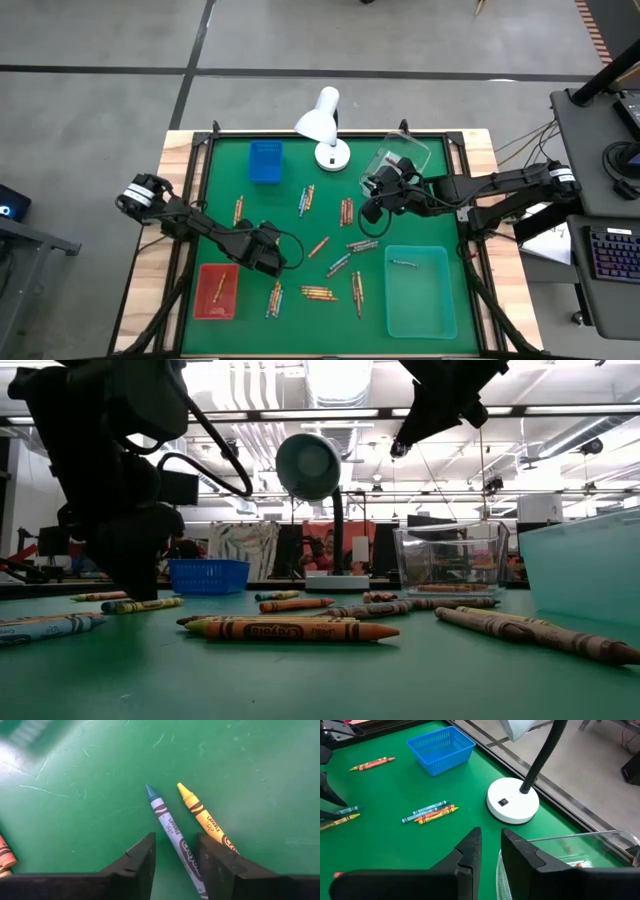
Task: Sort crayons
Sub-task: Put the blue crayon into the green bin
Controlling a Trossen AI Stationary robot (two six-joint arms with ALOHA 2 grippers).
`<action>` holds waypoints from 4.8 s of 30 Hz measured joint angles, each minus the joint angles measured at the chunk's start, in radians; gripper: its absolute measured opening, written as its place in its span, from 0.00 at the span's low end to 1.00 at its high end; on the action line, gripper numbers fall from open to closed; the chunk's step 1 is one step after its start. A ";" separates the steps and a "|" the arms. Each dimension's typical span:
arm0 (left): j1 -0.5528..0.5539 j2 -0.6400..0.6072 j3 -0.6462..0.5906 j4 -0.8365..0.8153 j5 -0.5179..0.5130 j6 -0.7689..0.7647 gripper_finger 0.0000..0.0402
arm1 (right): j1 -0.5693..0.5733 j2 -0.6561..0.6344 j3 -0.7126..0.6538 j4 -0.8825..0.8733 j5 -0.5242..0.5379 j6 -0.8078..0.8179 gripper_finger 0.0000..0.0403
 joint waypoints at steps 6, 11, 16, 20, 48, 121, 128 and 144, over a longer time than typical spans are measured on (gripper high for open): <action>0.001 0.002 -0.001 -0.004 -0.025 0.001 0.17 | 0.000 0.000 -0.001 0.000 0.000 0.019 0.16; 0.003 0.003 -0.004 -0.029 -0.058 0.002 0.07 | 0.000 0.000 -0.006 0.000 0.000 0.019 0.15; 0.004 -0.007 -0.007 -0.067 -0.075 0.022 0.01 | 0.000 0.000 -0.016 0.001 0.000 0.019 0.15; 0.006 -0.029 -0.008 -0.090 -0.074 0.042 0.01 | 0.000 0.000 -0.031 0.000 0.000 0.033 0.15; -0.003 -0.729 -0.186 0.441 -0.199 0.742 0.00 | 0.000 0.000 -0.120 0.213 0.006 -0.024 0.16; 0.014 -0.311 -0.317 1.857 -0.131 1.415 0.17 | 0.006 0.439 -0.054 1.517 -0.655 -0.540 0.05; 0.013 -0.319 -0.317 1.827 -0.154 1.416 0.33 | 0.005 0.336 -0.042 1.260 -0.644 -0.541 0.04; 0.010 -0.343 -0.317 1.717 -0.234 1.389 0.37 | 0.047 0.210 0.246 -0.070 -0.551 -0.282 0.04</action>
